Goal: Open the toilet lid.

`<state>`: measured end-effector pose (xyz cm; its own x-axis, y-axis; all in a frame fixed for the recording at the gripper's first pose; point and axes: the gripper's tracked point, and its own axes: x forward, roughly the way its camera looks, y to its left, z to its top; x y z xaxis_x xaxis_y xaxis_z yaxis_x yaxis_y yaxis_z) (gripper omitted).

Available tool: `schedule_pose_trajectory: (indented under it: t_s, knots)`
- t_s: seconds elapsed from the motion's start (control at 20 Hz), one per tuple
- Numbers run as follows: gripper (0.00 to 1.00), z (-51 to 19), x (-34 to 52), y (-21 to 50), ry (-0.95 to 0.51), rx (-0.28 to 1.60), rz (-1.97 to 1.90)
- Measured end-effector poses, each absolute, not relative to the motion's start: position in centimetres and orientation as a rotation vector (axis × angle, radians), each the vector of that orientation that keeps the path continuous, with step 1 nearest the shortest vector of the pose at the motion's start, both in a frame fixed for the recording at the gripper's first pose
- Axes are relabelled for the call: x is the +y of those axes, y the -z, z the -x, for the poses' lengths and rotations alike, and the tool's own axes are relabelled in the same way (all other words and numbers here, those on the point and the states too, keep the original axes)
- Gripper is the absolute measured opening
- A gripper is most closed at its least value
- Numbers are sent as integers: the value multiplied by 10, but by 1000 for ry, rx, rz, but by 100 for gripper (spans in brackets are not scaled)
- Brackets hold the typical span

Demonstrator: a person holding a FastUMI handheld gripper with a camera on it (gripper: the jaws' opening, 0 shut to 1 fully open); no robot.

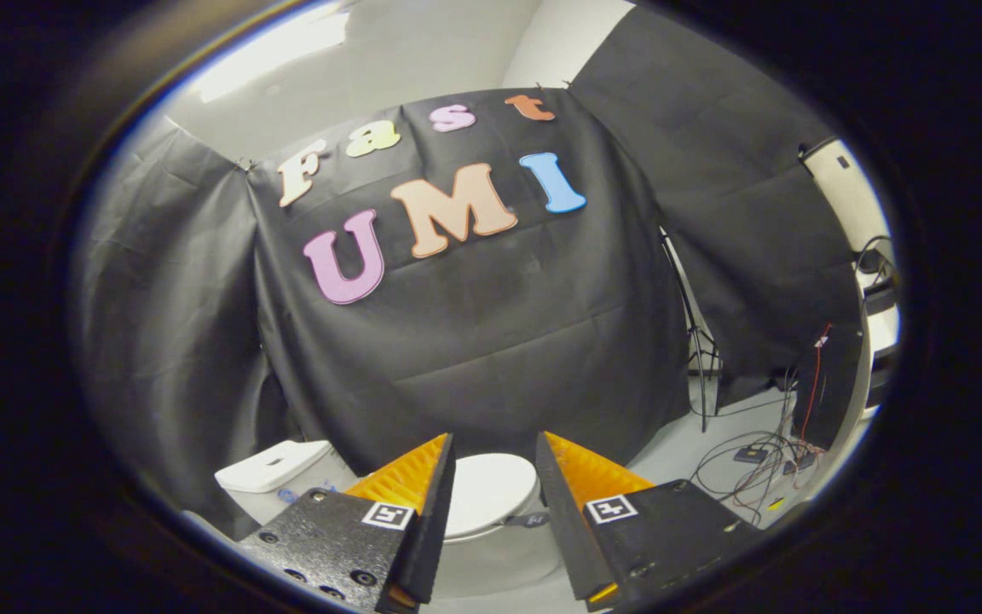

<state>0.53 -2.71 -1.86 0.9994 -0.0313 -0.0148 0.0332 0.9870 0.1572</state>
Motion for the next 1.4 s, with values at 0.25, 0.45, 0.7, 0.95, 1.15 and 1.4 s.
schedule_pose_trajectory:
  t_s: [0.25, 0.45, 0.7, 0.95, 1.15, 1.4]
  knots:
    - [59, -8, -42, 31, 60, 17, -249]
    - [59, -13, -52, 43, 75, 19, -328]
    - [59, -24, -68, 61, 105, 3, -481]
    - [59, -53, -77, 95, 120, -73, -704]
    - [59, -86, -74, 147, 147, -85, -871]
    - [59, -121, -64, 216, 147, -4, -1038]
